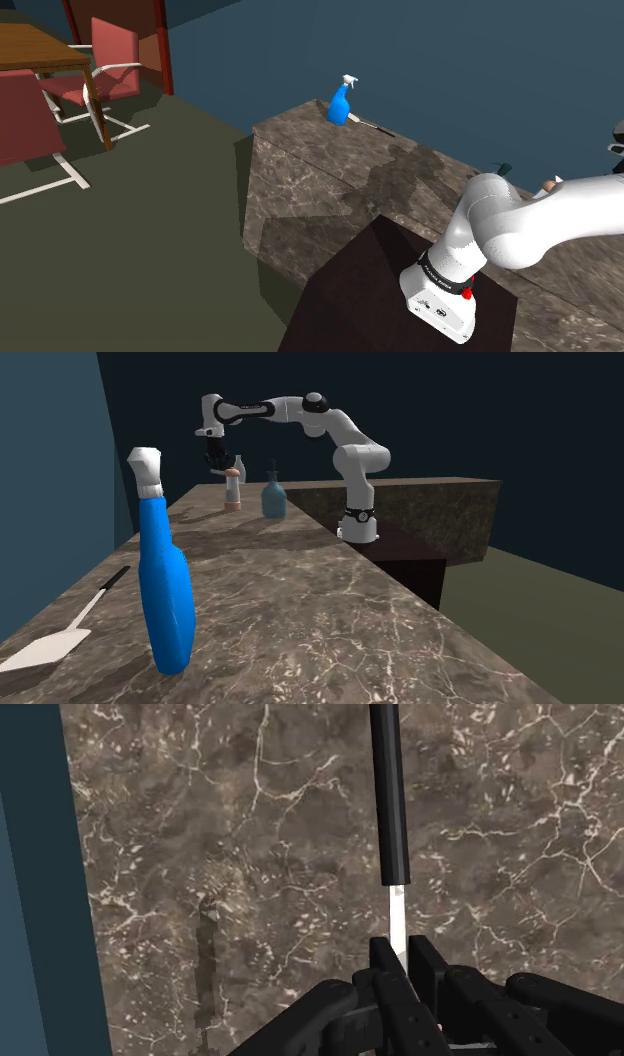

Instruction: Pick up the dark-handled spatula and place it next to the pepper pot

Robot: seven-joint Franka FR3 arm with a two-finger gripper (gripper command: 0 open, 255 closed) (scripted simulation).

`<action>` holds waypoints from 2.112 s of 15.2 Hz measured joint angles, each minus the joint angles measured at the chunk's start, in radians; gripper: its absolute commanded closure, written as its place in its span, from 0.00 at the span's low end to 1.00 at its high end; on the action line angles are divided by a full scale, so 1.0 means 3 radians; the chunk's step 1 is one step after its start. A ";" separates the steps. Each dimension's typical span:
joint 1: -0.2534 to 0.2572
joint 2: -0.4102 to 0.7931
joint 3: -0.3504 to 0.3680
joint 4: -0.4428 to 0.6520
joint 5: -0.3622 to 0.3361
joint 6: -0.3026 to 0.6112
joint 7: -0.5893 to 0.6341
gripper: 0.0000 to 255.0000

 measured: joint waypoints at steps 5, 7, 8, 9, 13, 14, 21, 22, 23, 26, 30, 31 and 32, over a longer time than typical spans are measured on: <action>-0.0051 -0.0063 -0.0041 -0.0164 -0.0059 0.0162 0.0061 1.00; -0.0067 -0.0089 -0.0060 -0.0219 -0.0084 0.0222 0.0081 1.00; -0.0091 -0.0097 -0.0066 -0.0268 -0.0096 0.0260 0.0094 1.00; -0.0093 -0.0114 -0.0079 -0.0288 -0.0112 0.0290 0.0103 1.00; -0.0085 -0.0182 -0.0135 -0.0354 -0.0170 0.0397 0.0145 1.00; -0.0090 -0.0197 -0.0147 -0.0376 -0.0185 0.0425 0.0153 1.00; -0.0090 -0.0316 -0.0249 -0.0500 -0.0299 0.0627 0.0227 1.00; -0.0092 -0.0332 -0.0262 -0.0518 -0.0315 0.0658 0.0236 1.00; -0.0100 -0.0340 -0.0271 -0.0549 -0.0328 0.0685 0.0252 1.00; -0.0065 -0.0408 -0.0330 -0.0537 -0.0375 0.0741 0.0267 1.00; -0.0063 -0.0425 -0.0347 -0.0550 -0.0390 0.0762 0.0276 1.00; -0.0063 -0.0426 -0.0348 -0.0550 -0.0390 0.0763 0.0276 1.00; -0.0063 -0.0426 -0.0348 -0.0550 -0.0391 0.0763 0.0277 1.00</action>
